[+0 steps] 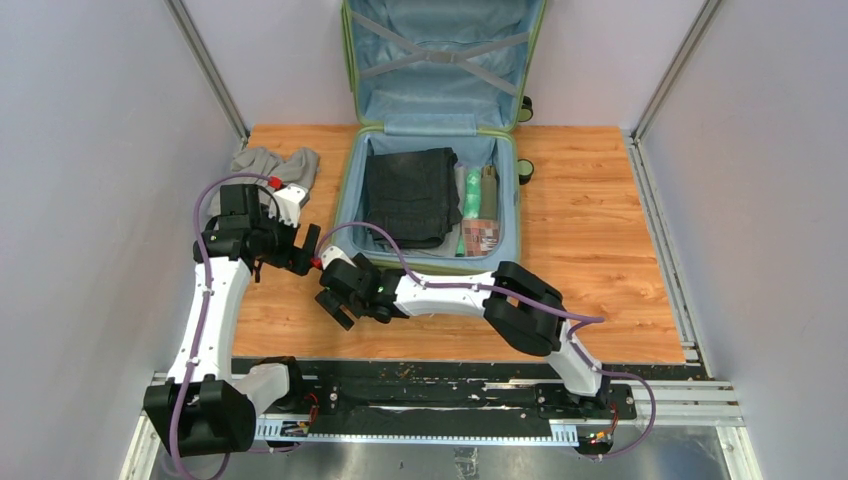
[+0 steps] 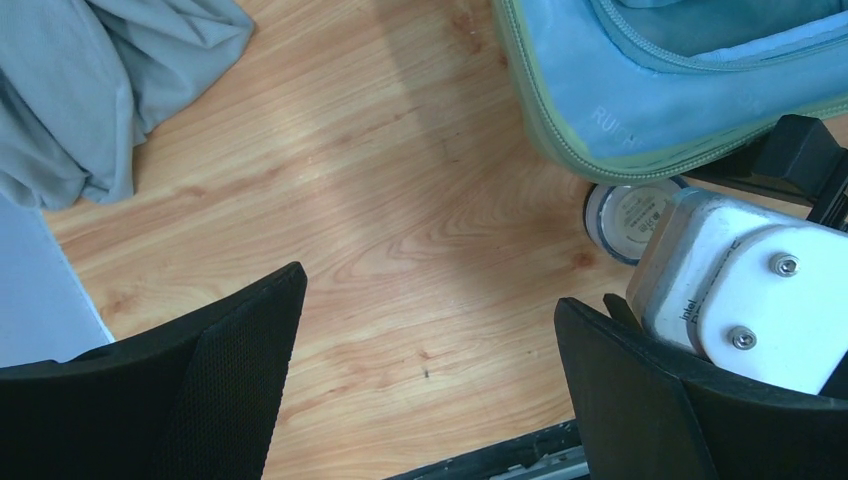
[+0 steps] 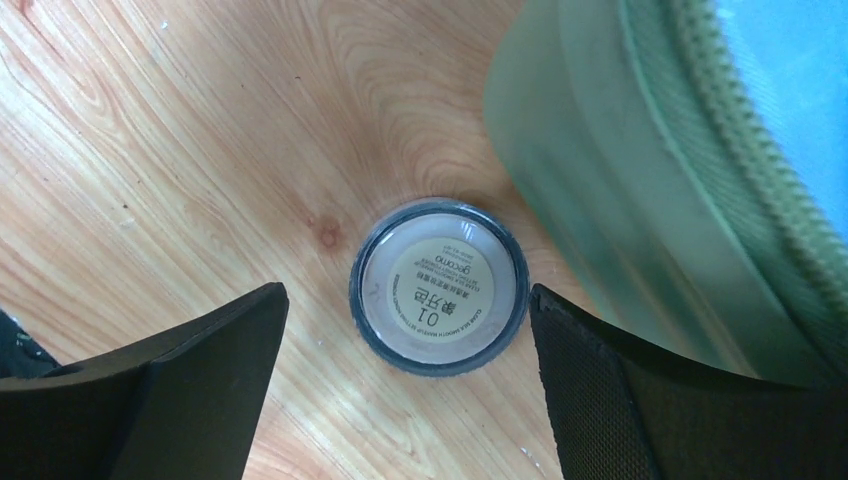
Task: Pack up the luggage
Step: Pick up the makeup from the center of the board.
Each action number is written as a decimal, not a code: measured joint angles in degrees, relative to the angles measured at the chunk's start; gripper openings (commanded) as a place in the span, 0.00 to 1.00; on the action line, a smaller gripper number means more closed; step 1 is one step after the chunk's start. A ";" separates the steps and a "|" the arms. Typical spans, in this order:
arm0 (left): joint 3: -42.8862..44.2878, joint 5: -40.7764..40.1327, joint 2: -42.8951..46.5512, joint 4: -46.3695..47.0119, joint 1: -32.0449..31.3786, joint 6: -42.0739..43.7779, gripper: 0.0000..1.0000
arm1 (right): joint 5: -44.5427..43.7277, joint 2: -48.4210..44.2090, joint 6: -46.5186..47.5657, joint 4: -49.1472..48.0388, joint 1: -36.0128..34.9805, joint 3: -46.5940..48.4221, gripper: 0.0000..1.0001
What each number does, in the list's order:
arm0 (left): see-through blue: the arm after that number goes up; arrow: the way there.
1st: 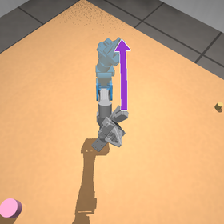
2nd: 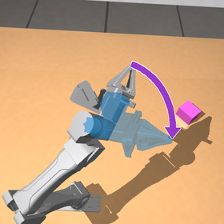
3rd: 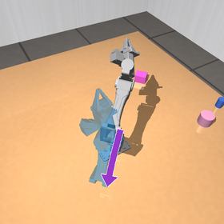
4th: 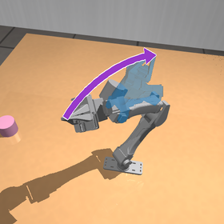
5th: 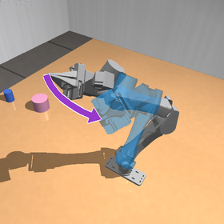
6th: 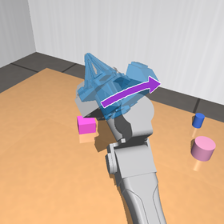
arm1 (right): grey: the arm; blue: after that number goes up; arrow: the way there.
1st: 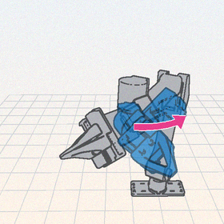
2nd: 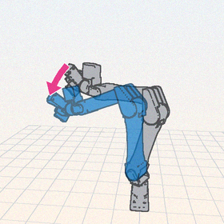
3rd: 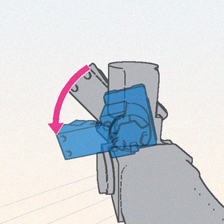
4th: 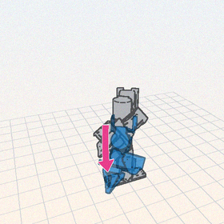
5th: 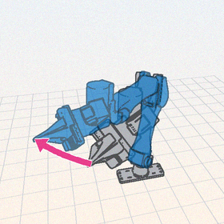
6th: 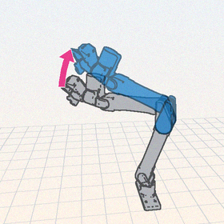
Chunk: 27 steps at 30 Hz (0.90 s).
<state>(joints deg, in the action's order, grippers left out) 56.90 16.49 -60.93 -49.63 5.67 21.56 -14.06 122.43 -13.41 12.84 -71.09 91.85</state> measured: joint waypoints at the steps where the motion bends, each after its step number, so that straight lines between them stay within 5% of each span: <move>1: 0.00 -0.31 0.00 0.02 0.15 0.20 1.00 | -0.13 0.52 -0.02 -0.17 0.00 0.39 0.91; 27: 0.02 -0.20 0.33 -0.28 0.52 0.98 1.00 | -1.64 -3.76 0.17 -5.79 -1.77 -9.03 0.32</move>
<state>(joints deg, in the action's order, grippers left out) 56.93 16.29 -60.60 -49.91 6.20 22.55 -15.70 118.67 -13.23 7.05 -72.86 82.83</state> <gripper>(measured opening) 1.000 0.657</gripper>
